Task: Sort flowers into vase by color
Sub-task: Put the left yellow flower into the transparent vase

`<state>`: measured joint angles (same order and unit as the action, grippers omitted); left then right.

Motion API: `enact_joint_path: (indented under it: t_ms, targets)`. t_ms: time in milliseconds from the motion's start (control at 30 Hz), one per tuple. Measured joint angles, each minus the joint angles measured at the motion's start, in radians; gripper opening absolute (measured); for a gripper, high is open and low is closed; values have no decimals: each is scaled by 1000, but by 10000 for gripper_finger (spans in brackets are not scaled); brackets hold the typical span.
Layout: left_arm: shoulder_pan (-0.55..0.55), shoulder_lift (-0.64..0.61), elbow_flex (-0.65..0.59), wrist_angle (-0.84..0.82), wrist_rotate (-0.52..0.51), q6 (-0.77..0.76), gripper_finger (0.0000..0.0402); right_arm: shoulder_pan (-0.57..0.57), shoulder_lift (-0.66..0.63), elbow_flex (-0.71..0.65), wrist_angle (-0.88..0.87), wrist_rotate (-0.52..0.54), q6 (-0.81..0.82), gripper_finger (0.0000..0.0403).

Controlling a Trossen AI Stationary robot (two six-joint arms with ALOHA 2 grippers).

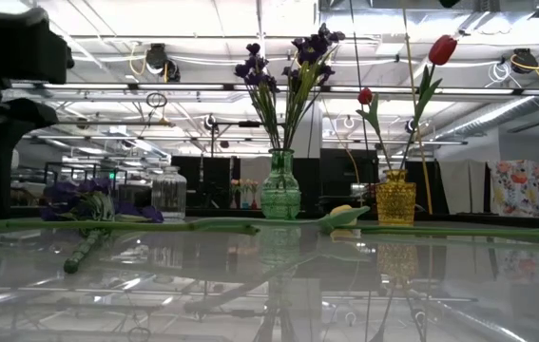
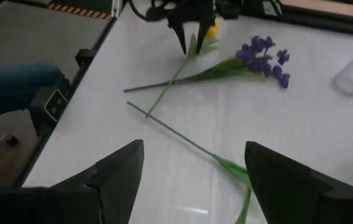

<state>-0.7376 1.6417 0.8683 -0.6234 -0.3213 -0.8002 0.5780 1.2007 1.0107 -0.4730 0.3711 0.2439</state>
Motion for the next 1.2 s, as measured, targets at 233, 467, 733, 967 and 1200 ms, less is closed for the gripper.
enact_joint_path:
  t_ms: [233,467,733,967,1200]
  targets:
    - [13,0,-6,-17,11,83,53,0,0,0,76,69,-53,271]
    - [12,-1,26,-63,71,127,9,-1,10,0,123,78,-73,271]
    - [11,-1,249,-284,120,131,3,-20,143,0,237,77,-82,271]
    - [57,-3,443,-427,55,189,2,-62,321,5,565,71,-174,271]
    - [167,-3,465,-467,61,295,1,-82,440,115,525,-33,-165,271]
